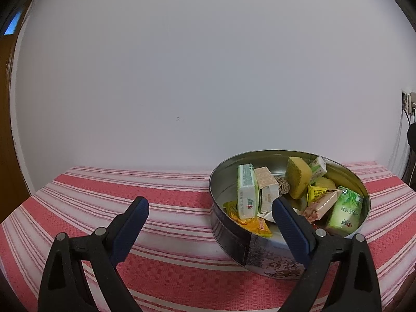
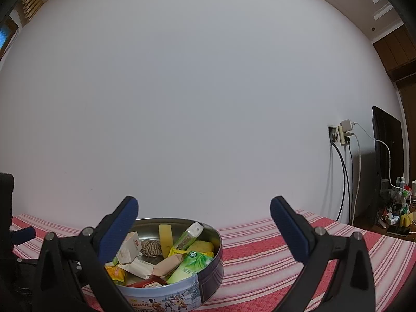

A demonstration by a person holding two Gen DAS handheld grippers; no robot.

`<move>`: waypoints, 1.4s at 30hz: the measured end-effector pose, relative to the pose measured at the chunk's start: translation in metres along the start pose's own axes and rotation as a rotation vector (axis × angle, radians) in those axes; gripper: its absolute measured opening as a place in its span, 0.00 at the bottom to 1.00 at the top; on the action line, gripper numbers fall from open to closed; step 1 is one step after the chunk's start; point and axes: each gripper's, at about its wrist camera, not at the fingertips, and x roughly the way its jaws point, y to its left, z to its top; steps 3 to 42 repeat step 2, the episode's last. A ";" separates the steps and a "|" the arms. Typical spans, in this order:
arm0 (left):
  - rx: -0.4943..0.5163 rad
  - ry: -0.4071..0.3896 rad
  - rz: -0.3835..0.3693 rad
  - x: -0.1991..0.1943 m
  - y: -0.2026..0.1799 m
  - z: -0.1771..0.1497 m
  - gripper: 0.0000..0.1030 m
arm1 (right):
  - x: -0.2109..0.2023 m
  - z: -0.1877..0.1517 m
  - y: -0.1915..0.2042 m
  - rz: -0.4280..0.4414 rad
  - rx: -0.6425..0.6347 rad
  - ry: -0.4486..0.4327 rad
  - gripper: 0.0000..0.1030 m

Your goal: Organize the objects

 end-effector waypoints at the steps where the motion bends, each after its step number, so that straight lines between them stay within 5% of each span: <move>1: 0.002 0.001 0.000 0.000 0.000 0.000 0.94 | 0.000 0.000 -0.002 0.000 0.001 0.001 1.00; 42: 0.004 0.002 0.001 0.000 -0.001 0.000 0.94 | 0.001 -0.001 -0.003 -0.001 0.002 0.002 1.00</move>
